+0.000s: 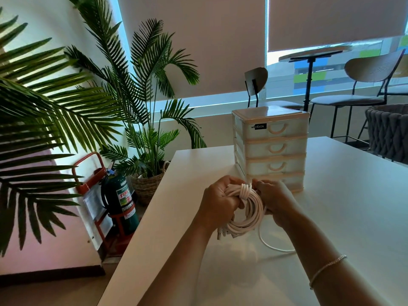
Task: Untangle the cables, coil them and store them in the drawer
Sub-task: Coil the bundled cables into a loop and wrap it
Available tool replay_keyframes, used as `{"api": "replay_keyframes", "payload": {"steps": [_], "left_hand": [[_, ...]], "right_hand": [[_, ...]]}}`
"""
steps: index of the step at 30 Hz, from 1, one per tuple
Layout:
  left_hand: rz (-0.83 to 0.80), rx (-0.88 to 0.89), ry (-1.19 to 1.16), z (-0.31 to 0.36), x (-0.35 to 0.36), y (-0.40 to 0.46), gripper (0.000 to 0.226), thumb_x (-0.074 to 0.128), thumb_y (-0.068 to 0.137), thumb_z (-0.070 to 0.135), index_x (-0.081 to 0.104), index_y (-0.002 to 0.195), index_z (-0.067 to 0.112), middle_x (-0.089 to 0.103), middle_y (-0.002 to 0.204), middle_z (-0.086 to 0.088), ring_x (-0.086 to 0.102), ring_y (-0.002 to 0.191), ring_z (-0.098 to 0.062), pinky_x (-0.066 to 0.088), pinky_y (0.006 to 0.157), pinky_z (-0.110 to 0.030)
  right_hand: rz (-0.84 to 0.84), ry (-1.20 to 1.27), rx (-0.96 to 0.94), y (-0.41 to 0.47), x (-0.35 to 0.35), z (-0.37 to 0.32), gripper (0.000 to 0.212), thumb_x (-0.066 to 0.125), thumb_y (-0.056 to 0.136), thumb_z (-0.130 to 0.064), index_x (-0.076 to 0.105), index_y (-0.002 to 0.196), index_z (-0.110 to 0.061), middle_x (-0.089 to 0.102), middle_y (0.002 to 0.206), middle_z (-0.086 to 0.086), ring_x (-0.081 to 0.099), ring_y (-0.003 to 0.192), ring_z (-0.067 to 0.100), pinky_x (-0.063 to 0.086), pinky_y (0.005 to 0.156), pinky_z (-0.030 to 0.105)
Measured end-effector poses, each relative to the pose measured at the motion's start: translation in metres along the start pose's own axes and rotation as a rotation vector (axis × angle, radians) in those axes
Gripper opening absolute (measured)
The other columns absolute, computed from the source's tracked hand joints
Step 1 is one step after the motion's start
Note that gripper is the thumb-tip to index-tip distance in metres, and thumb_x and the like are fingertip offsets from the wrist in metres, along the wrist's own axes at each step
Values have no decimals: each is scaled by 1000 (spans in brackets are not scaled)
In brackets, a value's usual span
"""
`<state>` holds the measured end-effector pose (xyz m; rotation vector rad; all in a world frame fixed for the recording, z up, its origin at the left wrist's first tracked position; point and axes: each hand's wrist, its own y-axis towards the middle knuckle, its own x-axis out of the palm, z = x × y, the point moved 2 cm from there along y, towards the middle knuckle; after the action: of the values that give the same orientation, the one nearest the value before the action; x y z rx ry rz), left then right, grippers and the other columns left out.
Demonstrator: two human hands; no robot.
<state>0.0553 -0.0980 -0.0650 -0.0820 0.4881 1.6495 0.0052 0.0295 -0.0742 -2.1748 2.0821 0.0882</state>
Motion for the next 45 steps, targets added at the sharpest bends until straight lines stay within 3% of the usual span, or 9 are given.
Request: {"api": "replay_keyframes", "payload": {"steps": [10, 18, 21, 24, 27, 30, 35, 39, 45], "left_hand": [[-128, -54, -60, 0, 3, -3, 51, 42, 76, -15, 70, 98, 22, 59, 55, 3, 48, 39, -6, 41, 41, -19], [72, -112, 52, -3, -2, 2, 44, 43, 77, -8, 68, 90, 25, 58, 62, 7, 51, 44, -8, 43, 47, -20], [160, -105, 125, -3, -7, 4, 43, 43, 76, -7, 69, 95, 22, 66, 79, -4, 58, 54, -19, 50, 54, -24], [259, -101, 183, -7, -12, 5, 39, 43, 78, -4, 69, 98, 18, 65, 83, -5, 60, 66, -27, 55, 59, -29], [370, -81, 180, -7, -17, 6, 36, 45, 77, -5, 69, 96, 15, 63, 80, -2, 59, 71, -26, 56, 73, -40], [477, -91, 169, -8, -18, 7, 35, 46, 80, -5, 69, 100, 12, 66, 90, -5, 55, 76, -21, 54, 77, -35], [543, -116, 141, -9, -16, 6, 34, 46, 84, -3, 67, 106, 12, 67, 98, -5, 52, 79, -16, 44, 64, -19], [589, -138, 97, -12, -14, 6, 33, 46, 84, -3, 66, 105, 12, 68, 101, -8, 54, 81, -20, 47, 74, -28], [597, -182, 70, -12, -13, 6, 35, 47, 84, -4, 67, 107, 12, 68, 104, -8, 53, 82, -18, 42, 72, -22]], "right_hand": [[-118, -99, 44, -3, 0, 5, 21, 45, 88, -6, 62, 78, 1, 49, 61, 12, 41, 50, 21, 29, 46, 26], [-188, -194, 148, -5, 3, 11, 16, 50, 84, -7, 54, 69, -7, 38, 56, 4, 29, 46, 12, 22, 43, 21], [-67, -223, -11, -5, 2, 6, 11, 62, 85, -21, 64, 88, -11, 57, 72, 0, 47, 57, 9, 34, 46, 19], [68, -201, -319, -11, 0, -8, 8, 68, 82, -28, 62, 84, -24, 59, 79, -11, 54, 69, 4, 42, 60, 19], [14, -386, -605, -22, 11, -14, 20, 76, 73, -27, 59, 66, -36, 54, 77, -18, 47, 76, 3, 37, 68, 20], [27, -605, -755, -22, 22, -8, 12, 81, 66, -30, 72, 75, -30, 52, 88, -10, 42, 90, 11, 28, 74, 12], [102, -702, -753, -28, 25, -10, 15, 74, 74, -32, 75, 89, -32, 58, 111, -2, 43, 110, 20, 37, 88, 35], [151, -767, -826, -32, 34, -11, 12, 77, 69, -22, 76, 78, -29, 64, 104, 4, 53, 103, 29, 39, 79, 42], [80, -943, -682, -42, 41, -15, 27, 50, 91, -35, 64, 113, -37, 34, 146, -2, 25, 134, 21, 24, 104, 40]]}}
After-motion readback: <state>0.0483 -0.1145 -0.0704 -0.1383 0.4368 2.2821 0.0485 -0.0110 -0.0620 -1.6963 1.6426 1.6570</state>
